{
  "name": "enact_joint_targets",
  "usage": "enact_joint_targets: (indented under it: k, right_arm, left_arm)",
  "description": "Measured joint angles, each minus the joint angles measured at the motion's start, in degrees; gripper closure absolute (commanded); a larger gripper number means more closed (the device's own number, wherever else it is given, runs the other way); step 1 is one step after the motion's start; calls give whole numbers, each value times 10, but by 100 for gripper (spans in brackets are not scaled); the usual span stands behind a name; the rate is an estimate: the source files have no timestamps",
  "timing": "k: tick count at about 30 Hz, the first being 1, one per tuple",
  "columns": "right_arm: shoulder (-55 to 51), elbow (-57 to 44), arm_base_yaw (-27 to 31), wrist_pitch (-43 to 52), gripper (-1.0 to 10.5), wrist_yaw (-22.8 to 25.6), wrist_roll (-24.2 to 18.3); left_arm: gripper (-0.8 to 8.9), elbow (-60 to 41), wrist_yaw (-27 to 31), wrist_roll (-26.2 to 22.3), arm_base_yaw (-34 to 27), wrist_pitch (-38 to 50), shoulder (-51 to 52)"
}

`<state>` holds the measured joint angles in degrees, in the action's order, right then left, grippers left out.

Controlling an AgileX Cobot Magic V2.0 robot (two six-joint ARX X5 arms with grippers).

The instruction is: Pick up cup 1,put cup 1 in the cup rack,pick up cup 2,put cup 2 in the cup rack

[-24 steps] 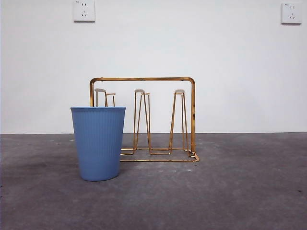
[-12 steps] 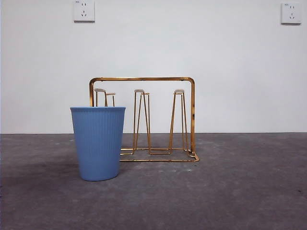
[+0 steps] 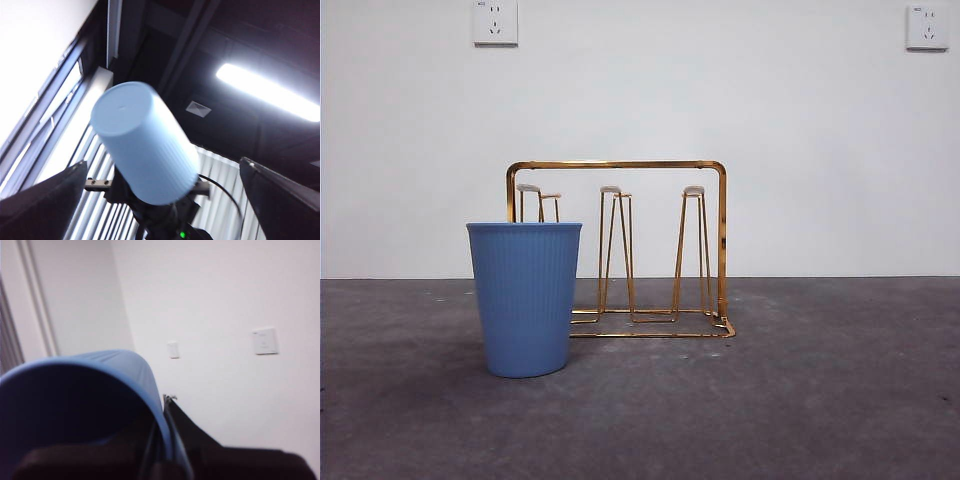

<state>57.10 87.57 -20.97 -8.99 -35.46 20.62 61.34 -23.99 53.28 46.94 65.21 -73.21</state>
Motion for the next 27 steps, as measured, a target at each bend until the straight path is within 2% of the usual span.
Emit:
enact_joint_targets:
  k: [10,21,27]
  right_arm:
    - [37,0,-88,16,959,42,-21]
    - [63,0,-106,23,959,54,-50]
    - [73,0,-106,22,959,49,-52]
  left_arm:
    - [92,77,26,-42,20,-3,-50]
    - [104,78,66,-64,20,-4,-51]
    - [396,78,71,-71,19,-5,-53]
